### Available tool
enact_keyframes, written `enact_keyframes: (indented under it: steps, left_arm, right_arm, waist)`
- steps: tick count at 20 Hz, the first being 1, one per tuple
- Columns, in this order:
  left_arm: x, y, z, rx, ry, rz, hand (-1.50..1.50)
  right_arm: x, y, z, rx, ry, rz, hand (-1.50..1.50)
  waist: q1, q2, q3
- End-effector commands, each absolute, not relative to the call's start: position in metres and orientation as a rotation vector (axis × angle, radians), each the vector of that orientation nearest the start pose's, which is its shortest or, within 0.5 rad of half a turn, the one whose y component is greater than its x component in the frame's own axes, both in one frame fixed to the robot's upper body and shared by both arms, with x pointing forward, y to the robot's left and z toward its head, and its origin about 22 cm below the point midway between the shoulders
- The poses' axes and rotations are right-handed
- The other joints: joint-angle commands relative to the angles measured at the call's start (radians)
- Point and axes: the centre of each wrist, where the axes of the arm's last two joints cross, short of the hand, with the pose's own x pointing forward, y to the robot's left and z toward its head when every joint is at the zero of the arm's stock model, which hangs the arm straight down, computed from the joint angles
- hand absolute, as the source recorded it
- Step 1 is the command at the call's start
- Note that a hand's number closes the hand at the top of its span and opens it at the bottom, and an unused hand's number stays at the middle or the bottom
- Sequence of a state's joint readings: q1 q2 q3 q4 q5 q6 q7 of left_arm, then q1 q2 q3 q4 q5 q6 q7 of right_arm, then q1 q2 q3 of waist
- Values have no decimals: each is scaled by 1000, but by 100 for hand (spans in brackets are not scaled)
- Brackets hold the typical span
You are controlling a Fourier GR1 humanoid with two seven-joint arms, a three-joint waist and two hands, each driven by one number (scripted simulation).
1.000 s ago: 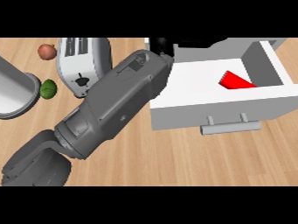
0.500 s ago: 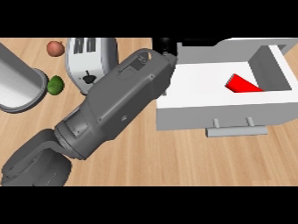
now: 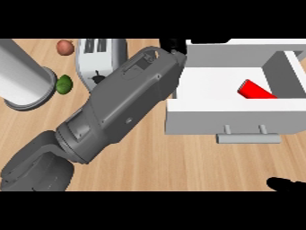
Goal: Pick up the can, place it into the drawer and close the drawer
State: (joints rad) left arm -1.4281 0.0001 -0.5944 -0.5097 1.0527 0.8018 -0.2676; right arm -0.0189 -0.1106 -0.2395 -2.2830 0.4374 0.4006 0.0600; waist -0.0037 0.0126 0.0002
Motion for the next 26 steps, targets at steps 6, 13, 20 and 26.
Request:
enact_keyframes:
  steps: [6,13,20,26]
  left_arm:
    - [415,-18,182,0,-1694,147,-150]
    - [423,5,196,22,-1713,153,-150]
    - [419,20,184,32,-1707,177,-150]
    - [423,51,211,29,-1709,183,-150]
  right_arm:
    - [252,-229,150,-774,-1941,827,-150]
    - [312,-204,129,-863,-1859,1018,-150]
    - [356,-192,98,-1000,-1743,1155,-150]
    - [384,-175,70,-1040,-1666,1162,-150]
  waist:
    - [22,-9,0]
    - [39,-10,0]
    - [50,-10,0]
    - [45,-10,0]
